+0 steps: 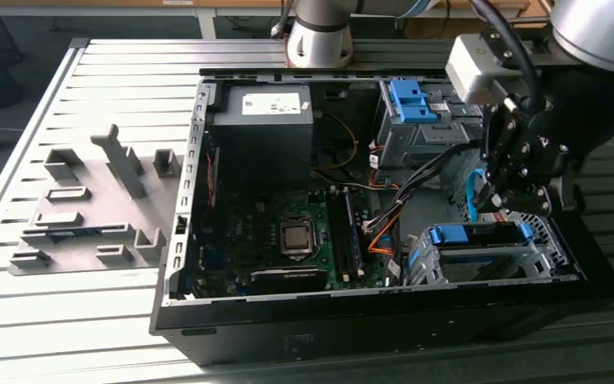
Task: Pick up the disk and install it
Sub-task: 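Insert the second disk wire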
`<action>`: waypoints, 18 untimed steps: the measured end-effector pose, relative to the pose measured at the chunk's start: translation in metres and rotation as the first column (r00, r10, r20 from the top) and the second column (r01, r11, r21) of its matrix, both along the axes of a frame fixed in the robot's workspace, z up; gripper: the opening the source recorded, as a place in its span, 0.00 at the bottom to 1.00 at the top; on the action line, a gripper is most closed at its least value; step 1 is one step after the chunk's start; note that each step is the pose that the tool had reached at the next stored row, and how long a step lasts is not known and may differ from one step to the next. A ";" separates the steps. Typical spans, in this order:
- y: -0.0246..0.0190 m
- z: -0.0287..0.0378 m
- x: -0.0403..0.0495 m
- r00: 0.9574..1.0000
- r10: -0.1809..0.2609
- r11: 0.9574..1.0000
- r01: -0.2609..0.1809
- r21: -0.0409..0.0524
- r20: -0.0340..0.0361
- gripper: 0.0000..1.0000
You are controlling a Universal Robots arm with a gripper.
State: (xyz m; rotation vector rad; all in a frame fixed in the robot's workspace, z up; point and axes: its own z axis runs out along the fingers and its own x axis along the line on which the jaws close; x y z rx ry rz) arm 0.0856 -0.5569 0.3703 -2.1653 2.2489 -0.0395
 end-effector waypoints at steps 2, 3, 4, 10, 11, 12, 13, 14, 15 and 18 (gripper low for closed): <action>0.0016 0.0066 0.0000 1.000 0.000 1.000 0.000 0.000 0.000 0.11; 0.0026 0.0098 -0.0001 1.000 0.000 1.000 0.000 0.000 0.000 0.11; 0.0037 0.0126 -0.0001 1.000 0.000 1.000 0.000 0.000 0.000 0.11; 0.0150 0.0201 -0.0001 1.000 -0.001 1.000 0.001 0.000 0.000 0.11; 0.0163 0.0201 0.0000 1.000 -0.004 1.000 0.004 0.000 0.000 0.11; 0.0177 0.0201 0.0001 1.000 -0.007 1.000 0.007 0.000 -0.001 0.11; 0.0192 0.0202 0.0004 1.000 -0.008 1.000 0.008 0.000 -0.002 0.11; 0.0207 0.0202 0.0008 1.000 -0.009 1.000 0.009 0.000 -0.003 0.11; 0.0221 0.0202 0.0015 1.000 -0.009 1.000 0.009 0.000 -0.004 0.11; 0.0249 0.0202 0.0035 1.000 -0.009 1.000 0.009 0.000 -0.006 0.11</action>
